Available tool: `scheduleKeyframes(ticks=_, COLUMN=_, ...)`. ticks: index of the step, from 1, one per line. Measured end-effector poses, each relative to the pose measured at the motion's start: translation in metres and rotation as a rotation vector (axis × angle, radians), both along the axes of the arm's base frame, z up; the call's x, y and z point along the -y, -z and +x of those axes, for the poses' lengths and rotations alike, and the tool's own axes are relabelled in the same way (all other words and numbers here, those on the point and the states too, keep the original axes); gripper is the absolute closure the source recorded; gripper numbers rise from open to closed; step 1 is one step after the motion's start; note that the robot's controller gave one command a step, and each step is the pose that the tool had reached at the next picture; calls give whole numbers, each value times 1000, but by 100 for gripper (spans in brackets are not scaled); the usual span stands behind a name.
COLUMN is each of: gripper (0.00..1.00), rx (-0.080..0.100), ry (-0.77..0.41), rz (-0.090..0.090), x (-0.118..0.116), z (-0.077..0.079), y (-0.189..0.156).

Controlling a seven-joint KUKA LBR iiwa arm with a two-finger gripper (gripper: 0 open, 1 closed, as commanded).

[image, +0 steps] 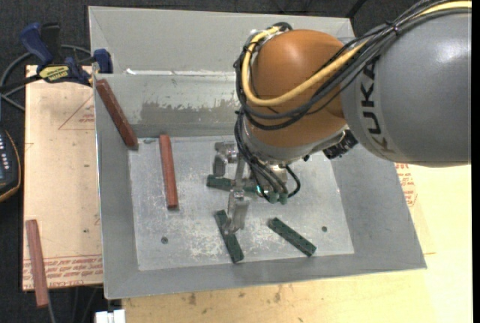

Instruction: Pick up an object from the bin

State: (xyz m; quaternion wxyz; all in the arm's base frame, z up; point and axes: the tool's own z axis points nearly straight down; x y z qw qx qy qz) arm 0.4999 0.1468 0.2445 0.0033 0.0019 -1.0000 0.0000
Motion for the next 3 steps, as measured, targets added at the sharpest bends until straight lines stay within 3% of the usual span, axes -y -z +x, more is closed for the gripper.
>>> scheduleKeyframes(ticks=1, gripper=0, rx=1, ry=107, rz=-1, x=39, z=40, y=165)
scheduleKeyframes(ticks=2, gripper=0, rx=13, ry=193, rz=-2, x=100, z=50, y=125)
scheduleKeyframes(ticks=3, gripper=0, rx=9, ry=171, rz=0, x=100, z=86, y=177)
